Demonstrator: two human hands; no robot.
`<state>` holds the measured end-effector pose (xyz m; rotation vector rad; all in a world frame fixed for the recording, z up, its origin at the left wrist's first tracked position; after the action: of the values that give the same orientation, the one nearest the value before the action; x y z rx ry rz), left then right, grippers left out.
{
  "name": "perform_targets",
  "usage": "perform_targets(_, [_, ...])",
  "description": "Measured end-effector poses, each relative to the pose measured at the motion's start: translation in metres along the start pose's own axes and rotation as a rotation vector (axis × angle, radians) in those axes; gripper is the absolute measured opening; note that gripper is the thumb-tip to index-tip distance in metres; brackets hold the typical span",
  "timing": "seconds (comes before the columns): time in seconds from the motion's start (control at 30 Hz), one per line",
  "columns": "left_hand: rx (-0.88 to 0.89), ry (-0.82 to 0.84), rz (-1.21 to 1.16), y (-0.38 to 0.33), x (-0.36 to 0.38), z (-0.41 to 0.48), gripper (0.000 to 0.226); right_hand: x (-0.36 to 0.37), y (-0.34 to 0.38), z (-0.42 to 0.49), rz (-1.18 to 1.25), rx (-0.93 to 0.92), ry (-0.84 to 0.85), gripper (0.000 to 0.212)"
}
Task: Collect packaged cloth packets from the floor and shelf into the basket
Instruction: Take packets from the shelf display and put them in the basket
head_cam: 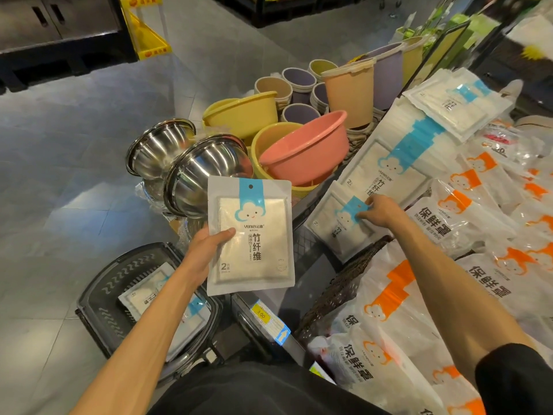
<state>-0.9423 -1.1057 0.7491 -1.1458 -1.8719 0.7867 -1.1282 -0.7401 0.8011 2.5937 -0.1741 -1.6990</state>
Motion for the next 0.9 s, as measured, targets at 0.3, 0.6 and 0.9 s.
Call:
perform_targets(0.3, [0.083, 0.134, 0.177, -0.01, 0.011, -0.014, 0.021, -0.027, 0.039, -0.065, -0.342, -0.114, -0.185, 0.058])
perform_targets(0.6, [0.157, 0.398, 0.378, -0.026, 0.037, -0.03, 0.022, -0.046, 0.086, -0.152, -0.358, -0.197, -0.215, 0.062])
perform_targets(0.9, [0.345, 0.583, 0.554, -0.033, 0.067, -0.043, 0.017, -0.053, 0.098, -0.201, -0.1, -0.245, -0.085, 0.071])
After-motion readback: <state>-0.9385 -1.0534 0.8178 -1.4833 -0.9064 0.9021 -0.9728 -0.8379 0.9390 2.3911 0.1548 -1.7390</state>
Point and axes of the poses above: each hand's wrist, its own z-axis towards the middle knuckle, its own x-axis out of the palm, y = z × x, the point moved 1 cm from there along z, towards the middle knuckle, and after that the axes turned 2 degrees about y, right-handed, at the moved point
